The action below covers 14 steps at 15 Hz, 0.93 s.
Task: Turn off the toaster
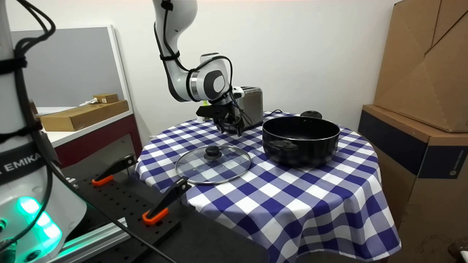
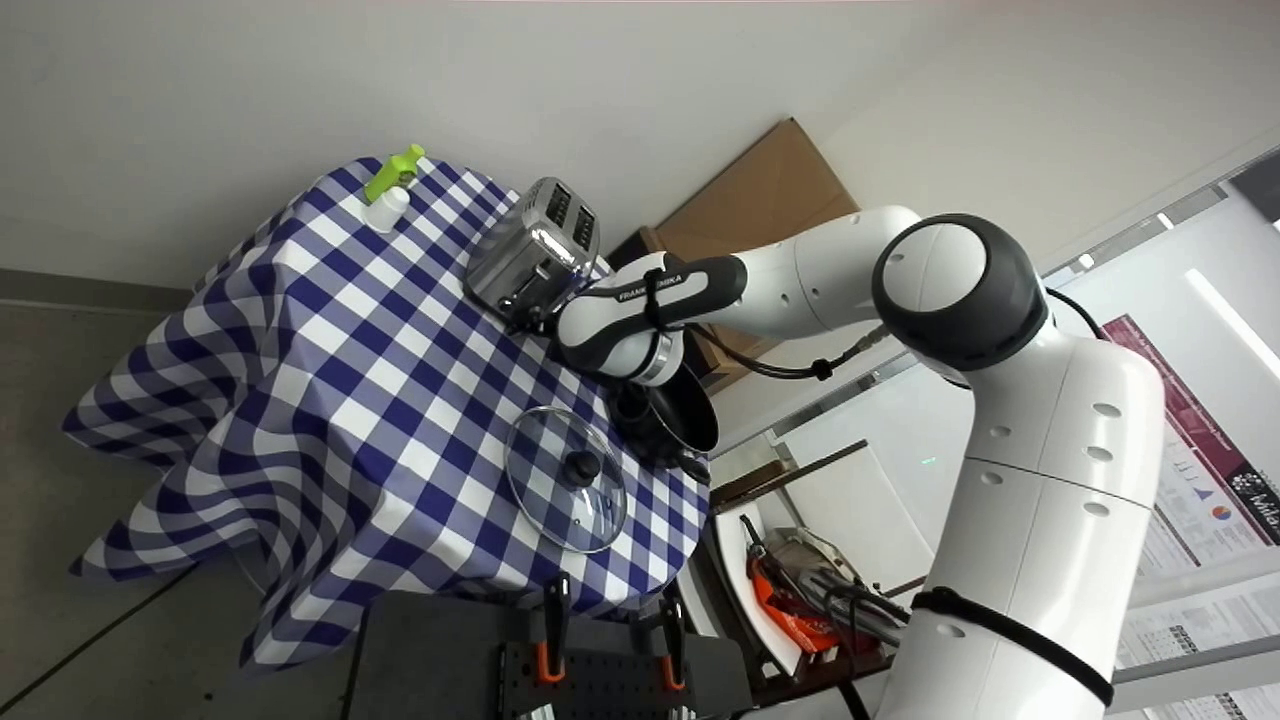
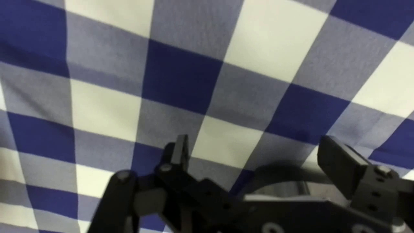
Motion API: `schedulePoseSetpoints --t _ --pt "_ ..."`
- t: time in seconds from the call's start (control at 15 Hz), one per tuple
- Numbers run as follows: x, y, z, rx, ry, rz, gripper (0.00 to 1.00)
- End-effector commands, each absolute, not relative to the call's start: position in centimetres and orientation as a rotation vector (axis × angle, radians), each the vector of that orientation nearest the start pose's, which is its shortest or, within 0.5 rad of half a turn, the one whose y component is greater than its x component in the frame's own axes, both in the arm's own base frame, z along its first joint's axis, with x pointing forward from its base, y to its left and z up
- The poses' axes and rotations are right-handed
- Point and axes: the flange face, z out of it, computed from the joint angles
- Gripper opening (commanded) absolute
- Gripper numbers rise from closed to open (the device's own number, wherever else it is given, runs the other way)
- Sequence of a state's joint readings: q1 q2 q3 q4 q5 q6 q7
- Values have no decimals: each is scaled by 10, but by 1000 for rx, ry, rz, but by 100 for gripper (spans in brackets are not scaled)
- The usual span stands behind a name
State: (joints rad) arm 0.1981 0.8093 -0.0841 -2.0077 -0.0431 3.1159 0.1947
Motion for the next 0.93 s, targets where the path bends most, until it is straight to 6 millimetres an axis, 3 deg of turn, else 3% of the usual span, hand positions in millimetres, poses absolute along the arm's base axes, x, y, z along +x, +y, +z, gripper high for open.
schedulePoseSetpoints --t 0.0,0.2,0.47,0.87 --pt "594 69 89 -3141 4 -209 100" --pt "589 59 109 -3149 47 -17 100" --pt "575 41 157 -3132 130 101 100" --pt "524 30 228 -3120 162 162 100"
